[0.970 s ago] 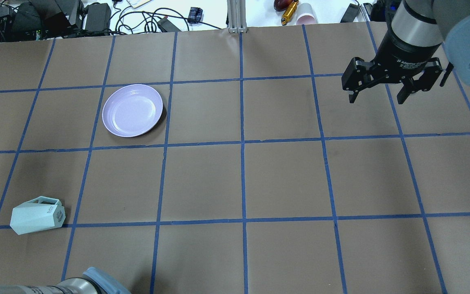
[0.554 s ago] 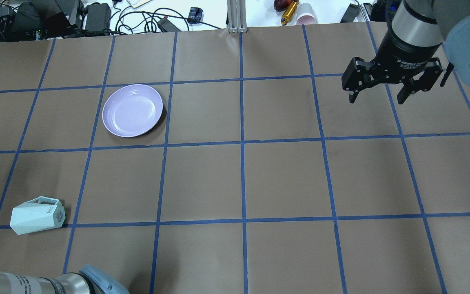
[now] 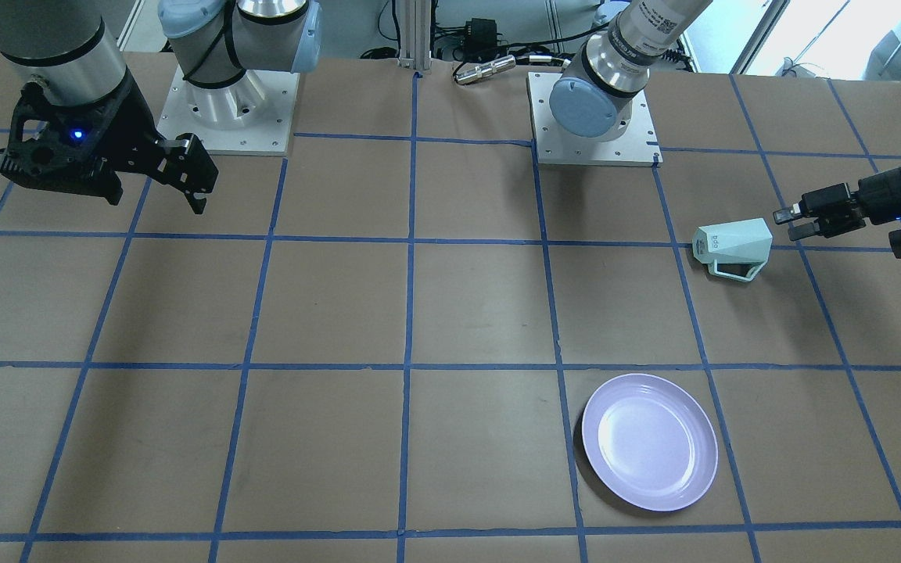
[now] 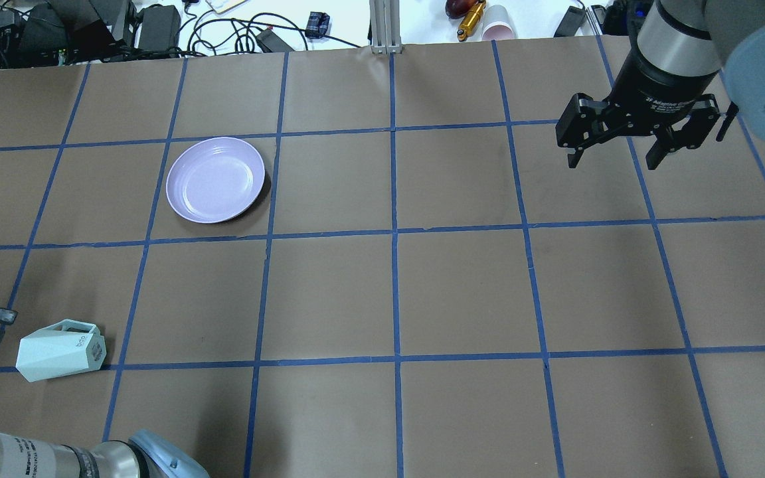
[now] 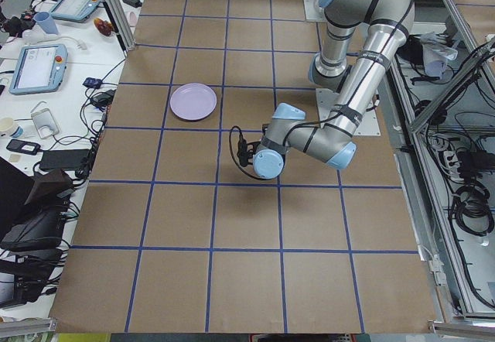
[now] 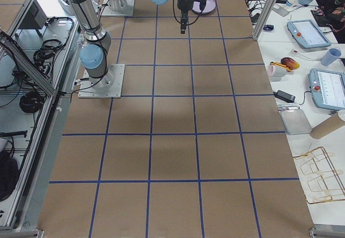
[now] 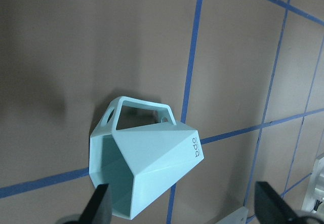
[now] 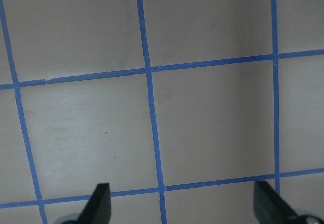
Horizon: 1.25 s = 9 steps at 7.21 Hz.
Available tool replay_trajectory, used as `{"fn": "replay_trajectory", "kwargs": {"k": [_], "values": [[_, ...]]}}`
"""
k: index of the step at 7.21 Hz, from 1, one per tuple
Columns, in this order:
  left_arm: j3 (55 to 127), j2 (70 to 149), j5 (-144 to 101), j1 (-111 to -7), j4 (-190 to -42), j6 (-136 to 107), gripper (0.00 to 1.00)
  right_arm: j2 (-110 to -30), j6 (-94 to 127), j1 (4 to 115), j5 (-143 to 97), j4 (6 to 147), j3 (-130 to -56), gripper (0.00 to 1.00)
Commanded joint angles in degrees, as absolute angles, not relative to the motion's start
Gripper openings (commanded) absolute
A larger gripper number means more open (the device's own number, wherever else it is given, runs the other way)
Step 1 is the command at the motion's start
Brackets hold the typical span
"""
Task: Flip cup and place on plate
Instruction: 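Grasp the mint-green mug by its rim with the left gripper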
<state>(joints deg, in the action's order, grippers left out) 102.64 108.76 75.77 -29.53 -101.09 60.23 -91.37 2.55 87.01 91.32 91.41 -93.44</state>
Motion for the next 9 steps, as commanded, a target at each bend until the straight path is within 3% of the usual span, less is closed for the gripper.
{"fn": "replay_trajectory", "kwargs": {"k": [1, 5, 6, 7, 8, 9], "values": [[103.36, 110.47, 76.11, -29.53, -99.16, 60.21, 1.0, -91.41, 2.55, 87.01, 91.32, 91.41, -93.43, 1.0], [105.38, 112.59, 76.03, -29.53, -99.4, 57.5, 1.0, -91.41, 2.55, 87.01, 91.23, 91.41, -93.43, 1.0], [105.47, 112.59, 75.94, -29.62, -99.58, 56.61, 0.94, -91.41, 2.55, 87.01, 91.23, 91.41, -93.43, 1.0], [105.56, 112.67, 76.02, -29.62, -99.75, 56.6, 0.72, -91.41, 2.55, 87.01, 91.23, 91.41, -93.43, 1.0], [105.73, 112.76, 76.29, -29.62, -100.97, 56.51, 0.25, -91.32, 2.55, 87.01, 91.23, 91.41, -93.43, 1.0], [105.73, 112.68, 76.46, -29.62, -101.16, 54.86, 0.0, -91.41, 2.55, 87.01, 91.23, 91.41, -93.43, 1.0]]}}
